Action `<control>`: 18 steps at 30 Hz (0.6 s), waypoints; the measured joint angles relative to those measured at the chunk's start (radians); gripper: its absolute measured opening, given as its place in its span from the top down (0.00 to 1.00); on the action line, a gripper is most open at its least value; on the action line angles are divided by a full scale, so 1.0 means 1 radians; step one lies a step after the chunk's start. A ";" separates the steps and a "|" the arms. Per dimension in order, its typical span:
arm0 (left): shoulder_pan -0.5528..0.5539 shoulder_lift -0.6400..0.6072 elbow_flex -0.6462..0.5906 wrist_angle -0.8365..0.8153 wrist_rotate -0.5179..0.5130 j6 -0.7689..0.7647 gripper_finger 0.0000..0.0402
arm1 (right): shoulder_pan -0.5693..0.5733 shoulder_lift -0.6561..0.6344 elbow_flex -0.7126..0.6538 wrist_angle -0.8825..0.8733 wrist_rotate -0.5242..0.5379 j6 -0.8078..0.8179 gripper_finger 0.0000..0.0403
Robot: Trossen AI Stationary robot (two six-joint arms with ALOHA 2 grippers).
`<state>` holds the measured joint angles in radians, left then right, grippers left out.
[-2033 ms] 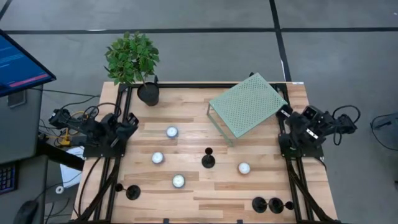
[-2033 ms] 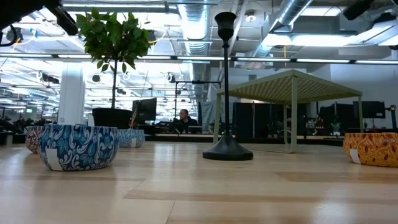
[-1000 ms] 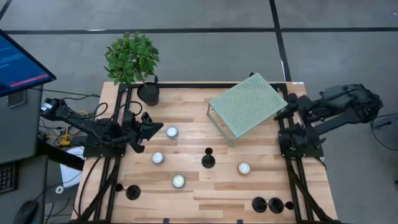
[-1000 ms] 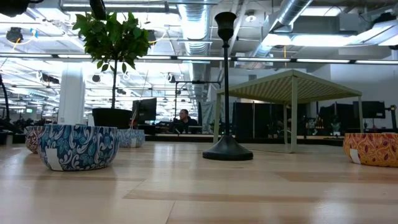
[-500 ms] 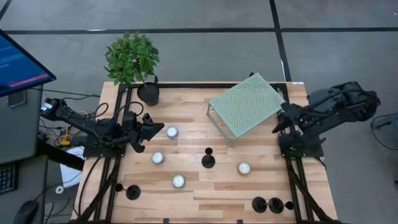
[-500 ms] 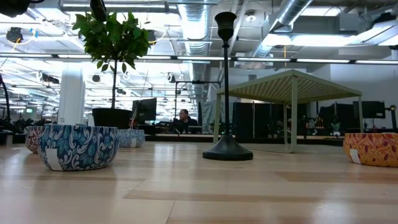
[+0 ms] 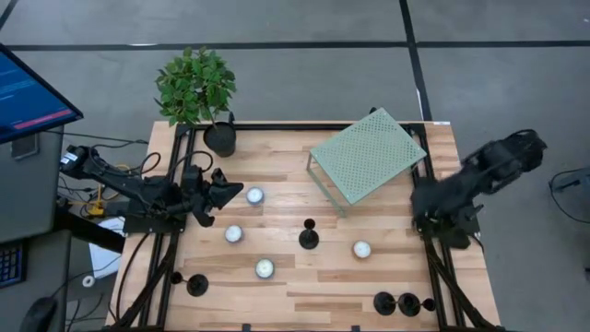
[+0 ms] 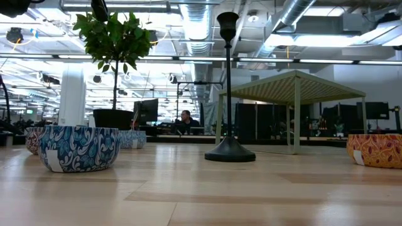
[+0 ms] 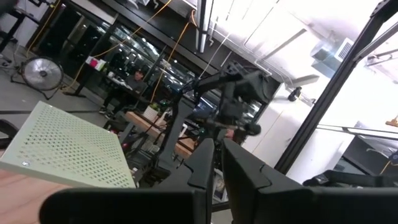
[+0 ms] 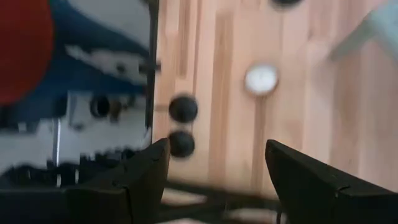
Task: Pick & Place candle stick holders
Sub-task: Put the black candle holder on the shelf
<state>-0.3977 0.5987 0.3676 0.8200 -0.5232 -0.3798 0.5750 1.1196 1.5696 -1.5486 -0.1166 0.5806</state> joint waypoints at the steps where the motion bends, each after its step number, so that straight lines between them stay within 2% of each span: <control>1: 0.000 0.000 0.000 0.000 0.000 0.000 0.92 | 0.027 0.019 0.000 -0.006 -0.016 0.015 0.37; 11: 0.000 0.000 0.000 0.000 0.000 0.001 0.92 | 0.246 0.151 0.000 0.003 -0.257 0.273 0.37; 18: 0.000 0.000 0.000 0.000 0.001 0.001 0.92 | 0.337 0.149 0.000 0.063 -0.271 0.502 0.37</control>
<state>-0.3977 0.5987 0.3672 0.8200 -0.5224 -0.3790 0.9118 1.2686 1.5696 -1.4858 -0.3876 1.0825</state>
